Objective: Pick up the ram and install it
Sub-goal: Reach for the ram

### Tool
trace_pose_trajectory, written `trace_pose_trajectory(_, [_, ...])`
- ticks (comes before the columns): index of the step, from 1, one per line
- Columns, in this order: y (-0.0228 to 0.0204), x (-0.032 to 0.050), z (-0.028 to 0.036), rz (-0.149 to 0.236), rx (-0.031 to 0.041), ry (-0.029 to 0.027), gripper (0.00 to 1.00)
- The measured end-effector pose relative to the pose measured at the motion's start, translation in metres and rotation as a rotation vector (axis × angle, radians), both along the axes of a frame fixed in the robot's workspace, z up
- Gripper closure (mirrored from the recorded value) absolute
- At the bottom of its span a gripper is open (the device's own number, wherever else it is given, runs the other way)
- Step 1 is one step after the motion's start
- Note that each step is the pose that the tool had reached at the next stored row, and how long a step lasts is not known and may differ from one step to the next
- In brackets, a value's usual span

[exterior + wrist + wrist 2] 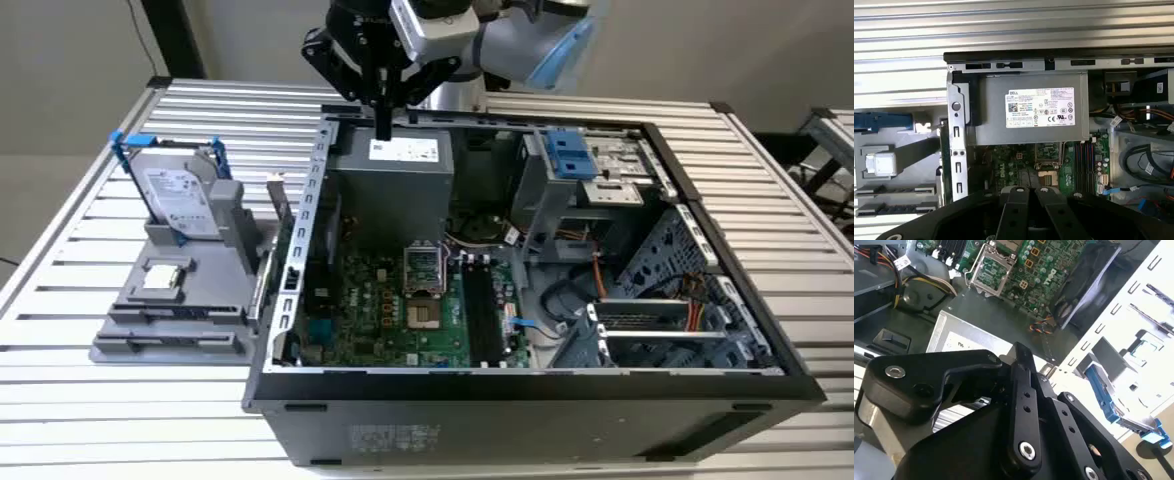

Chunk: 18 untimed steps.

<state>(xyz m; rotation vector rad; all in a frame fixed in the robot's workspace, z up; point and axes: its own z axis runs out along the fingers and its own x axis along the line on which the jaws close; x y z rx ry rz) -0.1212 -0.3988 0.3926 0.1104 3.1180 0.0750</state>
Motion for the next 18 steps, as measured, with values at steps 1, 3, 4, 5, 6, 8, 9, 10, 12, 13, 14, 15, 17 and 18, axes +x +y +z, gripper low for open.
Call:
trace_pose_trajectory(1, [0.0000,0.0000,0.0000,0.000,0.0000,0.0000,1.00])
trace_pose_trajectory(3, [0.0000,0.0000,0.0000,0.000,0.0000,0.0000,1.00])
trace_pose_trajectory(4, [0.0000,0.0000,0.0000,0.000,0.0000,0.0000,1.00])
trace_pose_trajectory(5, [0.0000,0.0000,0.0000,0.000,0.0000,0.0000,1.00])
trace_pose_trajectory(6, [0.0000,0.0000,0.0000,0.000,0.0000,0.0001,1.00])
trace_pose_trajectory(8, [0.0000,0.0001,0.0000,0.000,0.0000,-0.0007,1.00])
trace_pose_trajectory(9, [0.0000,0.0000,0.0000,0.000,-0.0001,-0.0011,1.00])
trace_pose_trajectory(10, [0.0000,0.0000,0.0000,0.000,-0.0001,-0.0015,1.00])
trace_pose_trajectory(12, [0.0000,0.0000,0.0000,0.000,-0.0001,-0.0023,1.00])
trace_pose_trajectory(13, [0.0000,0.0000,0.0000,0.000,-0.0001,-0.0027,1.00])
trace_pose_trajectory(14, [0.0000,0.0000,0.0000,0.000,0.0000,-0.0032,1.00])
trace_pose_trajectory(15, [0.0000,0.0000,0.0000,0.000,0.0000,-0.0036,1.00])
trace_pose_trajectory(17, [0.0000,0.0002,0.0000,0.000,0.0000,-0.0037,1.00])
trace_pose_trajectory(18, [-0.0002,0.0007,0.0001,0.002,-0.0001,-0.0036,1.00])
